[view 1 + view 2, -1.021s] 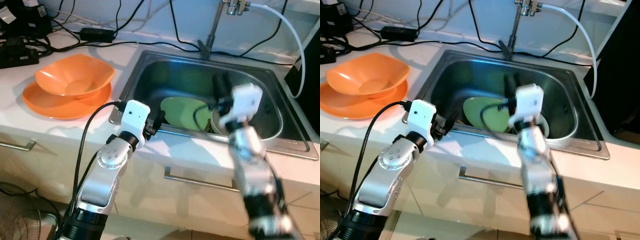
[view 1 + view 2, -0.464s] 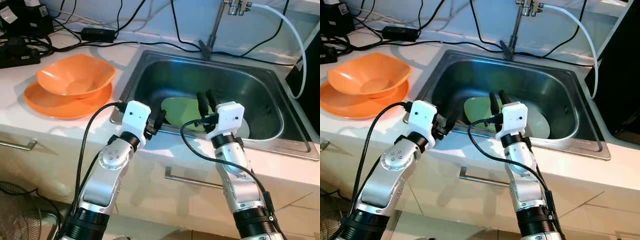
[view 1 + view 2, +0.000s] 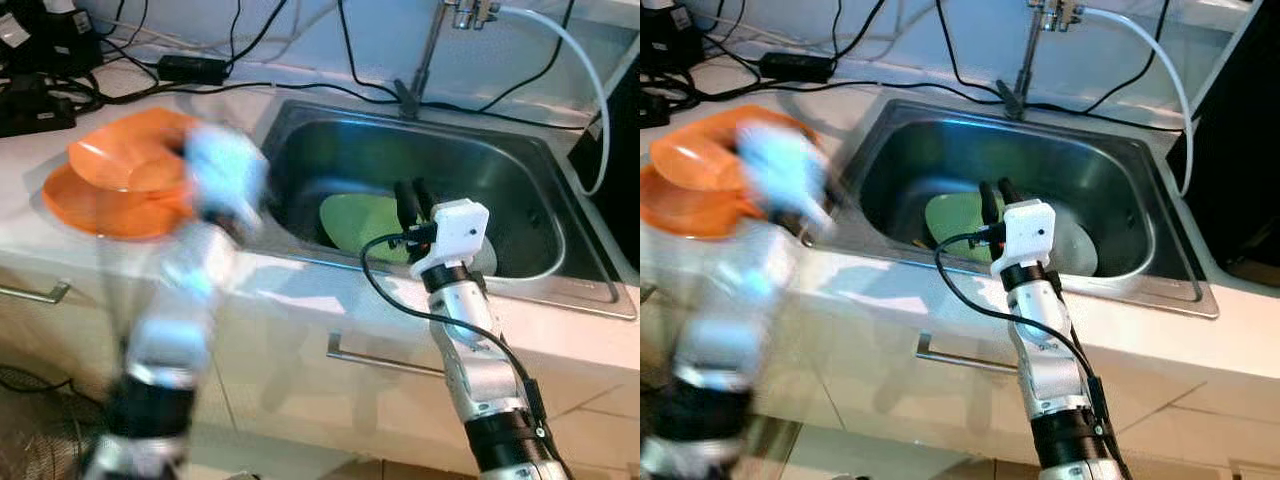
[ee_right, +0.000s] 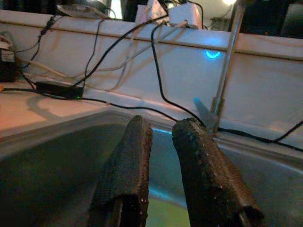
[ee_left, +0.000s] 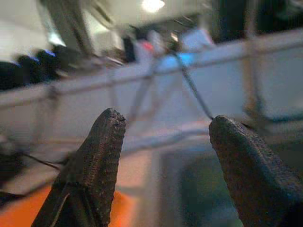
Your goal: Kitchen organization
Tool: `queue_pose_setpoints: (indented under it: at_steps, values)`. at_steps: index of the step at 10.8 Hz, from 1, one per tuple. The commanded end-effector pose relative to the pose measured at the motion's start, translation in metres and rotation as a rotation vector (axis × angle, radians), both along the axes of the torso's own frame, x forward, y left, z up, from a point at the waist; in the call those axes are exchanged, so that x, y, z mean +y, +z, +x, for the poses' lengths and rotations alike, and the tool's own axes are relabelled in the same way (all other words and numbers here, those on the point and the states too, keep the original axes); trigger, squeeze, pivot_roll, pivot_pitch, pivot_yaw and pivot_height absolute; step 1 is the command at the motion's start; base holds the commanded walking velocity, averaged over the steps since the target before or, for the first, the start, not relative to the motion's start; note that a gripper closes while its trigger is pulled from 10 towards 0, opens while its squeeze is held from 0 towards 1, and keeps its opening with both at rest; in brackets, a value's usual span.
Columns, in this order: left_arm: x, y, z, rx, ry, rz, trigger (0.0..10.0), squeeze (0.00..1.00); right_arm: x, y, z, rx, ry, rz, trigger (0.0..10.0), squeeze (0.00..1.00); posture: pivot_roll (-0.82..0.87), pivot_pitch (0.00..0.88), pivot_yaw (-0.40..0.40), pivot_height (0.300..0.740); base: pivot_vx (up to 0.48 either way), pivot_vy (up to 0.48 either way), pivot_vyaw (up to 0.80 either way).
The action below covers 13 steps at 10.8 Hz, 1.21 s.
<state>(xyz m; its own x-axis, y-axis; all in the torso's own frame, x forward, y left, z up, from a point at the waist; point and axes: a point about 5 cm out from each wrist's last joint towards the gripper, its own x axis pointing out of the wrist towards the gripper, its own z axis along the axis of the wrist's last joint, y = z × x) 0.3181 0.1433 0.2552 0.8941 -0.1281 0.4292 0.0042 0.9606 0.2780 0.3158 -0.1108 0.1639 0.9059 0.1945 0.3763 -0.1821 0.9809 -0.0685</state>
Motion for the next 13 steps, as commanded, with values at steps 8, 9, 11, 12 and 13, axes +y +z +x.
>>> queue_pose_setpoints:
  at_steps: [8, 9, 11, 12, 13]
  values:
    - [0.094, -0.019, 0.004, 0.214, 0.376, -0.696, 10.0, 1.00, -0.003, -0.004, 0.005, 0.030, -0.023, 0.000, 10.0, 0.00, 0.16, 0.098, -0.068, 0.740, 0.000, 0.000, 0.00]
    - [0.095, -0.023, 0.006, 0.247, 0.357, -0.754, 10.0, 0.00, -0.004, -0.003, 0.006, 0.029, -0.025, 0.001, 10.0, 0.00, 0.15, 0.097, -0.067, 0.740, 0.000, 0.000, 0.00]
    - [0.096, -0.025, 0.006, 0.283, 0.365, -0.831, 10.0, 0.00, -0.004, -0.003, 0.006, 0.030, -0.026, 0.003, 10.0, 0.00, 0.15, 0.097, -0.066, 0.740, 0.000, 0.000, 0.00]
    - [0.097, -0.026, 0.005, 0.293, 0.379, -0.844, 10.0, 0.00, -0.004, -0.003, 0.006, 0.030, -0.026, 0.003, 10.0, 0.00, 0.16, 0.097, -0.068, 0.740, 0.000, 0.000, 0.00]
    - [0.099, -0.030, 0.004, 0.330, 0.402, -0.865, 10.0, 0.00, -0.005, -0.003, 0.006, 0.029, -0.026, 0.002, 10.0, 0.00, 0.16, 0.097, -0.069, 0.740, 0.000, 0.000, 0.00]
